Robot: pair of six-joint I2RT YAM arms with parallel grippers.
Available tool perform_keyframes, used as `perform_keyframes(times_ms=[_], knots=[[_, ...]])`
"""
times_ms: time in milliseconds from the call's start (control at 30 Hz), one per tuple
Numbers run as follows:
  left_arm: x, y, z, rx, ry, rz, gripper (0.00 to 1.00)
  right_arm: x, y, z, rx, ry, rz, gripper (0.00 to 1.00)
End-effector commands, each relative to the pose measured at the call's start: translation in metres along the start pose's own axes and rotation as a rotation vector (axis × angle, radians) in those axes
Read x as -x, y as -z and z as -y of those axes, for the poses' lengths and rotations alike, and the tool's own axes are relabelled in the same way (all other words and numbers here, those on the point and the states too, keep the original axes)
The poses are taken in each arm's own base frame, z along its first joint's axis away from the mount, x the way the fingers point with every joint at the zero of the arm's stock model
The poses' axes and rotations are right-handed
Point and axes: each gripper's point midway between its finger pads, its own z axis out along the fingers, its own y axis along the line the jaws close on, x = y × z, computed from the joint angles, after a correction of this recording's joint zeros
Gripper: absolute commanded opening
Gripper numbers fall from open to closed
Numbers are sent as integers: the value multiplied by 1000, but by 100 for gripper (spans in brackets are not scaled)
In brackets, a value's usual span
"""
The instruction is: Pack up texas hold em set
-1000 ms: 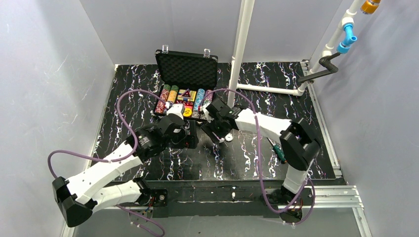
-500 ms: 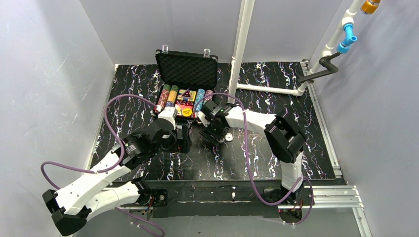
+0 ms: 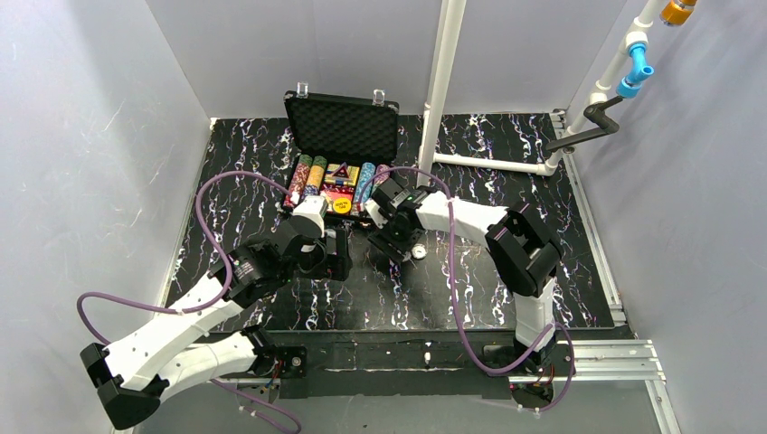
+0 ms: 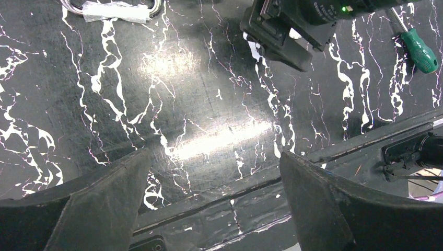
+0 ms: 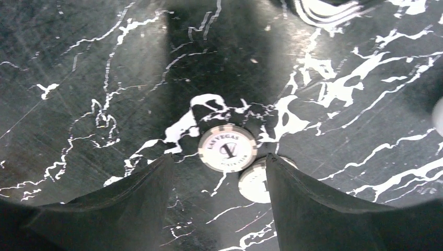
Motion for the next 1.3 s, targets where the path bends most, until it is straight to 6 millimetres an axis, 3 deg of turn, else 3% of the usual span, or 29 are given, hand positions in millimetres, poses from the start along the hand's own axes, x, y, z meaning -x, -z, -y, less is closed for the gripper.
perform_keyframes(times_ms=[0, 467, 633, 967, 1133, 1267], knots=[[3, 0, -3, 13, -5, 11, 94, -2, -7, 11, 3, -17, 3, 73], [9, -1, 3, 2, 6, 17, 95, -19, -26, -6, 69, -39, -49, 69], [10, 2, 2, 5, 7, 21, 95, -29, -33, -4, 33, -56, -81, 60], [13, 3, 3, 2, 18, 28, 95, -34, -36, -12, -42, -35, -84, 52], [14, 4, 4, -3, 23, 28, 95, -30, -38, -19, -30, -39, -63, 43], [14, 6, 4, -2, 25, 29, 95, -18, -28, -18, -38, -52, -9, 33]])
